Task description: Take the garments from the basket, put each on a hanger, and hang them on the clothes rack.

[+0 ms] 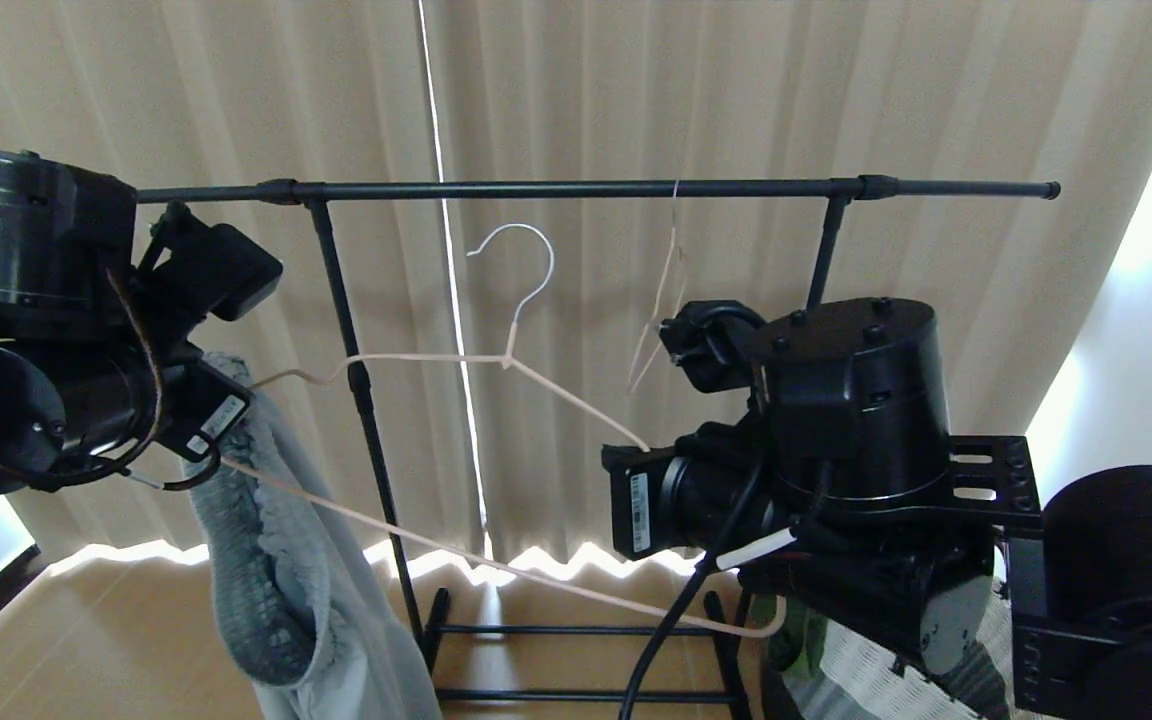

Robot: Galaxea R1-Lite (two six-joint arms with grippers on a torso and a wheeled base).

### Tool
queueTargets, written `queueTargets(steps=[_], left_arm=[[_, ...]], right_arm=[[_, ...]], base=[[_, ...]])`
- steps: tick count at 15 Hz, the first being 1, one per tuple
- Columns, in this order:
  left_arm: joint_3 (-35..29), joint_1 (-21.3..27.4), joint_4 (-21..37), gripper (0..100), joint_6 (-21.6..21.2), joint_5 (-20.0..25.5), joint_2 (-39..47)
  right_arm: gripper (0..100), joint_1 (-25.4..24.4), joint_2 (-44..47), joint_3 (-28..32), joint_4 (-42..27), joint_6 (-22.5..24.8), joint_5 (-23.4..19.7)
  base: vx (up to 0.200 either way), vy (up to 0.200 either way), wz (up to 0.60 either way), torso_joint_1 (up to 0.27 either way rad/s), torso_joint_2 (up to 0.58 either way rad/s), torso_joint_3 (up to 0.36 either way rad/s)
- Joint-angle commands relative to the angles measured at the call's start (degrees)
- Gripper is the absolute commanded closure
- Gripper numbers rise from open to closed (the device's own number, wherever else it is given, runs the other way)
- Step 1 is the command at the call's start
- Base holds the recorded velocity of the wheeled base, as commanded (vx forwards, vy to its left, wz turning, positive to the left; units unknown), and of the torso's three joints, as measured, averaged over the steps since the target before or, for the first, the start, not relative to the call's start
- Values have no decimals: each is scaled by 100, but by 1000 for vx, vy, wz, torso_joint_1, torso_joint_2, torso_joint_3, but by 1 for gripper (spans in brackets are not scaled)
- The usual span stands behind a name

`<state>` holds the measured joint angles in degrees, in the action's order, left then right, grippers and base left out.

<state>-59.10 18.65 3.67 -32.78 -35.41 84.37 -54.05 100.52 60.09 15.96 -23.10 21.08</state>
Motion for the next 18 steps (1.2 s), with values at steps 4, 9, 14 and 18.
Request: queueTargets(steps=[4,9,14,18], left_arm=[[-181,-63,-24,100,386,-27,317],[-532,-143,-24,100,589,-62,545],[-875,-169,-33,100,580,-414,668],[-1077,-169,-77,100,808,-431,818]], right_arm=[[100,-492,-77,126,-49,-538,-262],[100,-712,2,108,-110,-854,-517],[100,-571,301,311,-436,-836,151],[100,-413,582,601,-365,-836,643]], base=[[0,0,0,0,0,0],[0,0,0,0,0,0],[0,0,0,0,0,0],[0,0,0,0,0,0]])
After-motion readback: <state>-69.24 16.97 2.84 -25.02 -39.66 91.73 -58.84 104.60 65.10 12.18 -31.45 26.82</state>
